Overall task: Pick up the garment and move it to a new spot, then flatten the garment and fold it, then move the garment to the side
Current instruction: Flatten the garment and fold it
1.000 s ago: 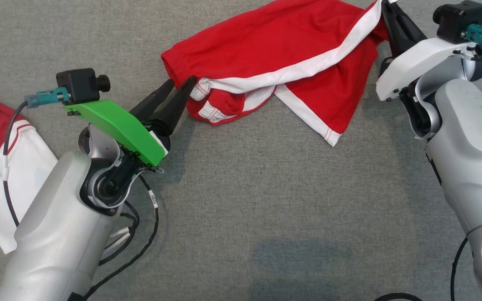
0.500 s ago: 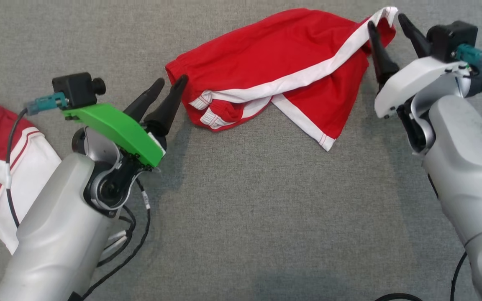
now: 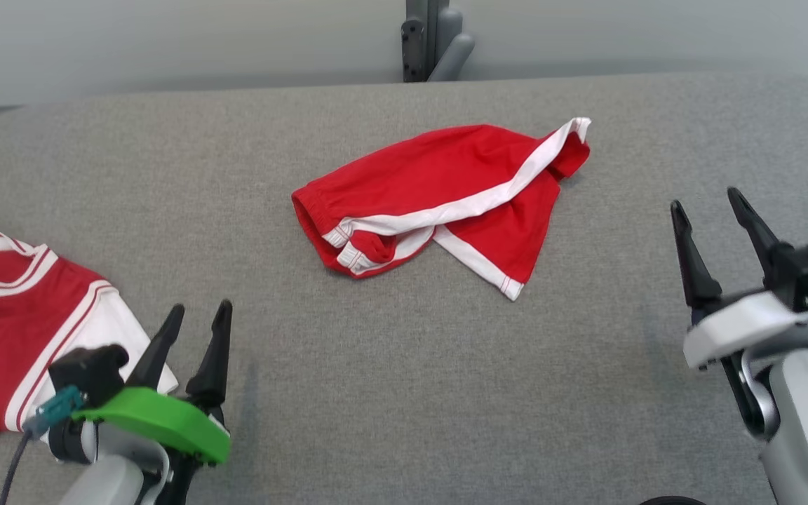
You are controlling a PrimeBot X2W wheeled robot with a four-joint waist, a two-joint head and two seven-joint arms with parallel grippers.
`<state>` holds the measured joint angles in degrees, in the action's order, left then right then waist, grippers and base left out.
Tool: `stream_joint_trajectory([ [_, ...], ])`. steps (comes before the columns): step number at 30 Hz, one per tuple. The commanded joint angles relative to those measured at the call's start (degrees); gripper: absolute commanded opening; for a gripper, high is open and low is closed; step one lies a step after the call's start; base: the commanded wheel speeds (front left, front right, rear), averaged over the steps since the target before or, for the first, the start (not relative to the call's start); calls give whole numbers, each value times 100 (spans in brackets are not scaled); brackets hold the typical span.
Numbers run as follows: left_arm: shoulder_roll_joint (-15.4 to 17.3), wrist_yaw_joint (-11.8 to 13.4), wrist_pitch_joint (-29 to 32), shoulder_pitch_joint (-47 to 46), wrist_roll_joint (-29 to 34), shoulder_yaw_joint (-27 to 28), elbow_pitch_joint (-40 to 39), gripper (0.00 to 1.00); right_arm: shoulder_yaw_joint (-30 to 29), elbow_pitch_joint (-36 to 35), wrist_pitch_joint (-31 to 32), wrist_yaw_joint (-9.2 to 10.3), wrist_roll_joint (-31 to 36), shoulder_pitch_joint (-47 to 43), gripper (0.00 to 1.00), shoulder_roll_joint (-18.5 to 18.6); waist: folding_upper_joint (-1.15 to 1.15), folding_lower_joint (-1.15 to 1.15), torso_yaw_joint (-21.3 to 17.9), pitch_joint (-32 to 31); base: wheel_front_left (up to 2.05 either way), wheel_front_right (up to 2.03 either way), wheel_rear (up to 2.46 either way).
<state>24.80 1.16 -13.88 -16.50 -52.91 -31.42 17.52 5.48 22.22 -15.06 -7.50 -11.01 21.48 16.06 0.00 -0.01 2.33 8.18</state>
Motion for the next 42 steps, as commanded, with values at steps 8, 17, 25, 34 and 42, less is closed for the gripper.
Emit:
stream_joint_trajectory([
  [8, -298, 187, -130, 1518, 1564, 862, -836, 100, -1238, -1440, -15, 2, 921, -2059, 100, -757, 0, 1, -166, -835, 0, 0, 0],
  [17, -1135, -489, -127, 2591, 3249, 2395, -1179, 100, -1644, -1892, -16, 4, 1329, -3154, 100, -1137, 0, 1, -63, -991, 0, 0, 0],
  [25, -1589, -823, -127, 2806, 3798, 3060, -1239, 100, -1694, -1806, -16, 4, 1380, -3357, 100, -1269, 0, 1, -73, -1008, 0, 0, 0],
  [34, -1612, -875, -127, 2611, 3781, 2923, -1189, 100, -1647, -1846, -16, 4, 1401, -3185, 100, -1309, 0, 1, -133, -899, 0, 0, 0],
  [42, -1316, -875, -125, 1532, 3782, 2118, -791, 100, -647, -1153, -17, 4, 1275, -2318, 100, -1305, 0, 1, -132, -91, 0, 0, 0],
])
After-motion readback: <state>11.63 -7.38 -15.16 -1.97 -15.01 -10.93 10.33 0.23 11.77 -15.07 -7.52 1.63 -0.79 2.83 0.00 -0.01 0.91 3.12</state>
